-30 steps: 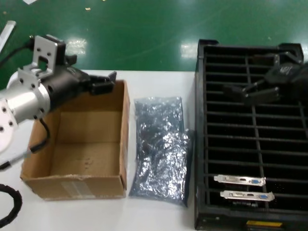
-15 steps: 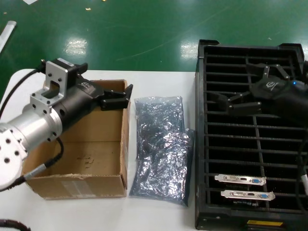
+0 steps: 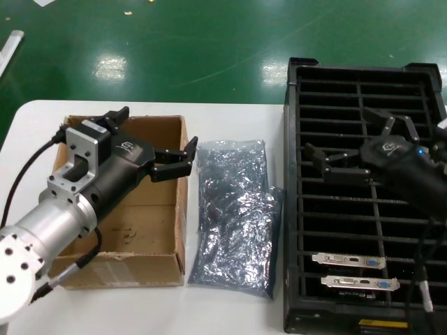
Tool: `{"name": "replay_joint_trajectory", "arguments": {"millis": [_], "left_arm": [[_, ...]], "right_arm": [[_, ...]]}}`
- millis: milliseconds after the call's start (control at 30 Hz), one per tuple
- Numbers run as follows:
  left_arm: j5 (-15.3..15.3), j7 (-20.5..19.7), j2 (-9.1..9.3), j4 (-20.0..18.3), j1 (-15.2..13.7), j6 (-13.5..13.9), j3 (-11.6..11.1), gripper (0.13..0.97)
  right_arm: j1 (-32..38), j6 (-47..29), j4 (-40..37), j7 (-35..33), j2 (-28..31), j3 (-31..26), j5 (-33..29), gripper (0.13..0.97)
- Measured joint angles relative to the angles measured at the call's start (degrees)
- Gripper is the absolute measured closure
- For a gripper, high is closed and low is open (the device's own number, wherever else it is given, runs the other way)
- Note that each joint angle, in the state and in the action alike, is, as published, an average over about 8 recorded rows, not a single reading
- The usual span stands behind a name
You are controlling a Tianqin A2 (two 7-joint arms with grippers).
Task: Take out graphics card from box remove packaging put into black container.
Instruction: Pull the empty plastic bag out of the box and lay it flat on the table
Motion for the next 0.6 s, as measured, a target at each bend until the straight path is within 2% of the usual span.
{"name": "replay_joint_trajectory", "arguments": {"millis": [600], "left_arm": [[-15.88,14.21,0.35,-1.19,10.45,-13.36,0.92,0.132]], "right_arm": [[-14.74,15.09,7.4,-7.01,-4.5,4.91,1.86,0.129]]}}
